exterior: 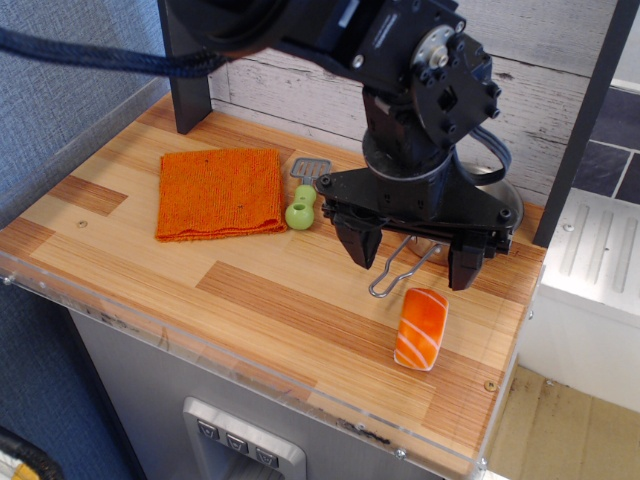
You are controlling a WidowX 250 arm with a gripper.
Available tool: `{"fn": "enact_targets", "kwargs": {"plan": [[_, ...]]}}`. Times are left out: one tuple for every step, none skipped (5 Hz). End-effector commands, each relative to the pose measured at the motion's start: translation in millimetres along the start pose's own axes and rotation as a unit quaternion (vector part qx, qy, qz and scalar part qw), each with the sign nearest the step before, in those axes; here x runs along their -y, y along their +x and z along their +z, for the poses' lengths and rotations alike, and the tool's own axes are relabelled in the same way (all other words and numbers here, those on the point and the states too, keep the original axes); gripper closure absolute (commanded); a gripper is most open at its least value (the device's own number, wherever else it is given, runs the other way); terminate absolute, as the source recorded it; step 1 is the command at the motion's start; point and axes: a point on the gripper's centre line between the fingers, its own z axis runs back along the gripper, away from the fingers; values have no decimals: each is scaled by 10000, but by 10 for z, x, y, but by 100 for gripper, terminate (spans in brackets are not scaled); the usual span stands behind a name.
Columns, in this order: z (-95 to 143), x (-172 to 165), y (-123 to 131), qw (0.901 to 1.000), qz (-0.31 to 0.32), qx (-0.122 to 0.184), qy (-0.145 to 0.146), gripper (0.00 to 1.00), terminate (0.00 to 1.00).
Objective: Push the Orange towel closer to the salmon
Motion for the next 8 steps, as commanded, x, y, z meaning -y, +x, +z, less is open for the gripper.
{"fn": "enact_targets", "kwargs": {"plan": [[0,0,0,10000,0,0,0,0,0],[-9,-175,76,9999,94,-9,69,0,0],[-19,-378,136,9997,241,-45,93,0,0],[-5,-549,197,9992,370,-21,119,0,0],[-8,-774,257,9981,579,22,189,0,0],[-36,-1018,356,9966,790,29,228,0,0],[-88,-1234,444,9951,951,28,266,0,0],[-163,-1430,527,9934,1099,-16,322,0,0]]}}
